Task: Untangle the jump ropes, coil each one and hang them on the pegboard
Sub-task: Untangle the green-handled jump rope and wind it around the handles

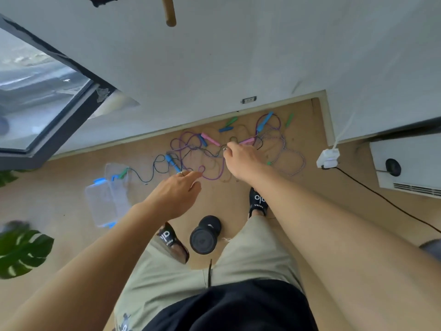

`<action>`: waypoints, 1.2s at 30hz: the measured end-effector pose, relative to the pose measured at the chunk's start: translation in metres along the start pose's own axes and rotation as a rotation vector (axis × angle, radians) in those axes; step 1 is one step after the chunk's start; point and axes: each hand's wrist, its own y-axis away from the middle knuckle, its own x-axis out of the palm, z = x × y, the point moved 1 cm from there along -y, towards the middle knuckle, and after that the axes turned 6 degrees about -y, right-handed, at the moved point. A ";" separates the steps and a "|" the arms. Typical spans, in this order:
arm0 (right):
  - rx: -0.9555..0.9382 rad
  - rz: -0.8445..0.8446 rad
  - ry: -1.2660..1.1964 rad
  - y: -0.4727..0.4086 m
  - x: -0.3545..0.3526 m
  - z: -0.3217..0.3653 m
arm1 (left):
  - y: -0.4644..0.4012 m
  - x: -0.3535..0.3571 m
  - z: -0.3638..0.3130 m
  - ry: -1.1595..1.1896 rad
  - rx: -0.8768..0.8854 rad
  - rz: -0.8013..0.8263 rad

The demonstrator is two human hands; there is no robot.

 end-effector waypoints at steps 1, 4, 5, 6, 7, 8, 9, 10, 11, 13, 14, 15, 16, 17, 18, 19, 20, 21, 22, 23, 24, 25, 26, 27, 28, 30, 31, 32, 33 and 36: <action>0.008 0.002 0.008 -0.004 0.007 0.002 | -0.005 0.005 0.010 0.010 0.003 0.017; 0.039 -0.027 -0.003 -0.023 0.035 0.011 | -0.029 0.017 0.048 0.009 0.018 0.057; 0.056 -0.045 -0.020 -0.031 0.046 0.016 | -0.040 0.021 0.063 0.001 0.033 0.067; 0.076 -0.066 -0.035 -0.039 0.059 0.020 | -0.052 0.025 0.078 -0.011 0.053 0.073; 0.106 -0.087 -0.049 -0.048 0.072 0.022 | -0.065 0.028 0.092 -0.023 0.075 0.078; 0.138 -0.106 -0.061 -0.056 0.085 0.024 | -0.080 0.032 0.106 -0.034 0.099 0.077; 0.160 -0.110 -0.074 -0.065 0.099 0.027 | -0.093 0.035 0.120 -0.036 0.112 0.078; 0.173 -0.099 -0.088 -0.073 0.114 0.030 | -0.103 0.039 0.134 -0.041 0.117 0.089; 0.185 -0.091 -0.099 -0.080 0.129 0.032 | -0.113 0.043 0.147 -0.053 0.124 0.101; 0.197 -0.082 -0.102 -0.097 0.156 0.034 | -0.136 0.054 0.168 -0.075 0.137 0.112; 0.205 -0.078 -0.109 -0.107 0.168 0.033 | -0.149 0.059 0.176 -0.076 0.142 0.114; 0.210 -0.079 -0.121 -0.119 0.180 0.032 | -0.163 0.064 0.182 -0.071 0.146 0.116; 0.210 -0.084 -0.136 -0.131 0.191 0.030 | -0.177 0.070 0.187 -0.064 0.146 0.114; 0.204 -0.088 -0.148 -0.144 0.201 0.026 | -0.193 0.078 0.192 -0.057 0.145 0.104; 0.199 -0.089 -0.155 -0.158 0.209 0.023 | -0.208 0.084 0.197 -0.053 0.143 0.092; 0.197 -0.089 -0.152 -0.172 0.217 0.018 | -0.225 0.091 0.201 -0.054 0.146 0.084; 0.197 -0.089 -0.139 -0.186 0.225 0.012 | -0.242 0.098 0.205 -0.061 0.152 0.080; 0.197 -0.086 -0.123 -0.201 0.233 0.005 | -0.259 0.106 0.209 -0.073 0.159 0.074; 0.196 -0.081 -0.113 -0.217 0.241 -0.003 | -0.276 0.114 0.214 -0.079 0.161 0.063; 0.192 -0.072 -0.102 -0.234 0.250 -0.011 | -0.294 0.121 0.219 -0.079 0.155 0.048; 0.186 -0.062 -0.087 -0.252 0.259 -0.019 | -0.312 0.129 0.223 -0.074 0.149 0.030; 0.178 -0.055 -0.068 -0.271 0.268 -0.028 | -0.329 0.137 0.227 -0.073 0.144 0.012; 0.168 -0.050 -0.044 -0.289 0.278 -0.036 | -0.346 0.147 0.230 -0.077 0.143 -0.008; 0.154 -0.047 -0.017 -0.308 0.289 -0.044 | -0.364 0.157 0.233 -0.082 0.145 -0.034; 0.135 -0.043 0.013 -0.326 0.300 -0.052 | -0.381 0.168 0.236 -0.086 0.149 -0.063; 0.095 -0.020 0.063 -0.362 0.325 -0.067 | -0.414 0.191 0.240 -0.078 0.154 -0.105; 0.084 -0.001 0.073 -0.379 0.338 -0.073 | -0.429 0.203 0.241 -0.064 0.156 -0.113; 0.076 0.018 0.070 -0.394 0.350 -0.078 | -0.441 0.214 0.243 -0.048 0.156 -0.113; 0.067 0.039 0.052 -0.408 0.361 -0.082 | -0.452 0.224 0.245 -0.029 0.155 -0.108; 0.050 0.070 -0.053 -0.438 0.388 -0.093 | -0.479 0.248 0.255 0.040 0.145 -0.100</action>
